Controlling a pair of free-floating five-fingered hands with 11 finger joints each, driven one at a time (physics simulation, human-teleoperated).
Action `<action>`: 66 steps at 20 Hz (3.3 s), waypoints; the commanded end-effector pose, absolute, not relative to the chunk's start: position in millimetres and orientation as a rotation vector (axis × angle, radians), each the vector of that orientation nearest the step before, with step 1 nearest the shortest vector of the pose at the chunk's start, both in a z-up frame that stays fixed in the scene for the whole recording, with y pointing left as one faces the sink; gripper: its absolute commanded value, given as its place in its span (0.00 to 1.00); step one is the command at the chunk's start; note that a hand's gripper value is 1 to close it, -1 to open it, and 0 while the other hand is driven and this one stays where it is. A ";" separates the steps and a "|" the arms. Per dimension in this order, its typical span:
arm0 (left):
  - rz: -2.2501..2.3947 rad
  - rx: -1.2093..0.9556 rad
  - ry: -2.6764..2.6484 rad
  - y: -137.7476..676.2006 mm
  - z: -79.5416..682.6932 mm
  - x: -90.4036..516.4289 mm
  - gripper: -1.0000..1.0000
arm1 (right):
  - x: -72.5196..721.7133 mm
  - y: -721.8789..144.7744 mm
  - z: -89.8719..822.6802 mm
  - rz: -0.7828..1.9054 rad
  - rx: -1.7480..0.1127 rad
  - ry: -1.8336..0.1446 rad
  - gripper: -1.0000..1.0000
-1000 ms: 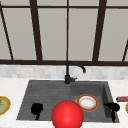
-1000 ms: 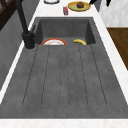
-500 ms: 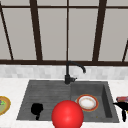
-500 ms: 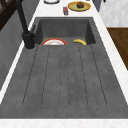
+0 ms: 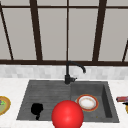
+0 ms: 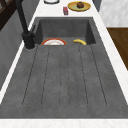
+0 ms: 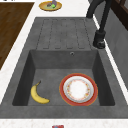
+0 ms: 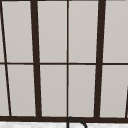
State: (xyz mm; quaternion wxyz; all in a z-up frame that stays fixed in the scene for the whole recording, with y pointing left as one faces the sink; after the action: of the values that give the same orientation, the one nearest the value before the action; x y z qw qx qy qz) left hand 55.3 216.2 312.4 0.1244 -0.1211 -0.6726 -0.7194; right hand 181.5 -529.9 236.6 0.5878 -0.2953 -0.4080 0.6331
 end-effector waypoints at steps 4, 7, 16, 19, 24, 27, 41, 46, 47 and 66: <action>-2.097 -0.353 -1.960 216.2 312.4 55.3 0.50 | 189.9 -584.8 236.6 1.494 -0.665 -0.905 0.00; -2.097 -0.353 -1.961 216.2 312.4 55.3 0.50 | 194.1 -609.4 236.5 1.490 -0.655 -0.908 0.00; -2.097 -0.352 -1.961 216.2 312.4 55.3 0.50 | 230.2 -640.2 205.2 1.403 -0.732 -0.854 0.00; -2.097 -0.352 -1.961 216.2 312.4 55.3 0.50 | 250.5 -644.7 191.4 1.394 -0.757 -0.825 0.00; -2.097 -0.352 -1.961 216.2 312.4 55.3 0.50 | 249.8 -668.2 169.3 1.353 -0.809 -0.790 0.00; -2.097 -0.352 -1.961 216.2 312.4 55.3 0.50 | 260.2 -672.4 159.3 1.376 -0.800 -0.756 0.00; -2.097 -0.352 -1.961 216.2 312.4 55.3 0.50 | 305.0 -668.9 126.1 1.360 -0.807 -0.598 0.00; -2.097 -0.352 -1.961 216.2 312.4 55.3 0.50 | 298.3 -675.6 122.0 1.354 -0.815 -0.602 0.00; -2.097 -0.352 -1.961 216.2 312.4 55.3 0.50 | 299.5 -674.2 121.7 1.357 -0.812 -0.598 0.00; -2.097 -0.352 -1.961 216.2 312.4 55.3 0.50 | 296.5 -654.1 88.4 1.330 -0.900 -0.558 1.00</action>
State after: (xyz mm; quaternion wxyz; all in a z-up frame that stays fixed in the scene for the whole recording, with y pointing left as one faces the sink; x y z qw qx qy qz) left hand 55.3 216.2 312.4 0.1244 -0.1209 -0.6727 -0.7193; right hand 301.8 -664.5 116.4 0.6329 -0.4004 -0.2618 0.6088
